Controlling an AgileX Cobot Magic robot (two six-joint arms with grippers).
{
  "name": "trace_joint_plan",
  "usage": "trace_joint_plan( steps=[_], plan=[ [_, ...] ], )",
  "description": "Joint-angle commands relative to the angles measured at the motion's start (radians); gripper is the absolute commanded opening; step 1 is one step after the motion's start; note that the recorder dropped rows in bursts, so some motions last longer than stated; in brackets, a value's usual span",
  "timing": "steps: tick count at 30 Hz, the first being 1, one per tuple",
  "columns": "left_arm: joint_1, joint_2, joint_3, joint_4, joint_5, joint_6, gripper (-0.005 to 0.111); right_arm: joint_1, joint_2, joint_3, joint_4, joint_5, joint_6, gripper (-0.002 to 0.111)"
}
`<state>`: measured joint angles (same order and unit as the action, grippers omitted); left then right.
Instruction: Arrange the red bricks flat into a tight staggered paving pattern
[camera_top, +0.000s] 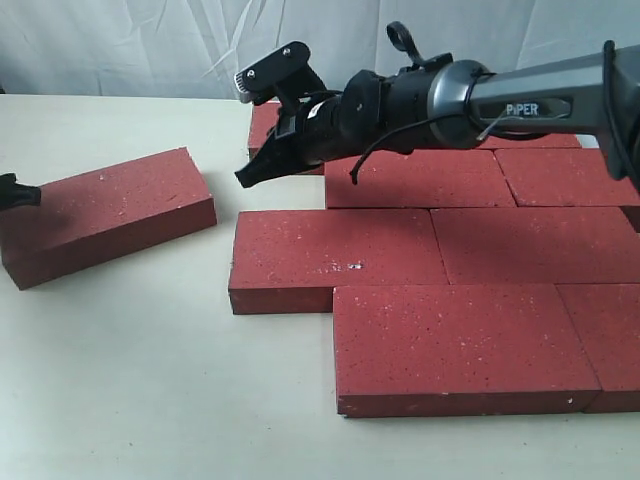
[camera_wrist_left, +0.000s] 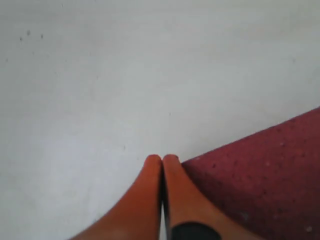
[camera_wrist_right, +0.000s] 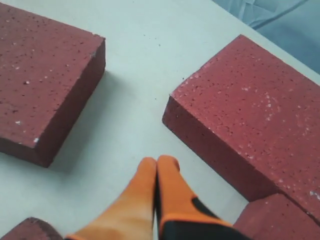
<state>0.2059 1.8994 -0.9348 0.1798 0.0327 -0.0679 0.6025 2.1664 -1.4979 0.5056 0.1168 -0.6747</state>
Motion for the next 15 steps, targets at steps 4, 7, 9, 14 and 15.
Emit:
trace_joint_plan(
  steps=[4, 7, 9, 14, 15],
  plan=[
    [-0.021, 0.022, -0.028, 0.085, -0.093, 0.001, 0.000, -0.001, 0.054, -0.067, 0.008, 0.028, -0.004, -0.001],
    [-0.050, 0.054, -0.053, 0.118, -0.087, 0.001, 0.000, -0.001, 0.060, -0.099, 0.047, 0.105, -0.004, -0.001],
    [-0.059, 0.061, -0.082, 0.117, -0.043, -0.006, 0.000, -0.001, 0.059, -0.107, 0.050, 0.137, -0.004, -0.001],
    [-0.032, -0.023, -0.166, 0.000, 0.151, -0.011, 0.000, -0.001, 0.063, -0.107, 0.065, 0.125, -0.004, -0.001],
    [-0.027, -0.038, -0.168, 0.000, 0.180, -0.011, 0.000, -0.001, 0.066, -0.107, 0.069, 0.115, -0.004, -0.001]
  ],
)
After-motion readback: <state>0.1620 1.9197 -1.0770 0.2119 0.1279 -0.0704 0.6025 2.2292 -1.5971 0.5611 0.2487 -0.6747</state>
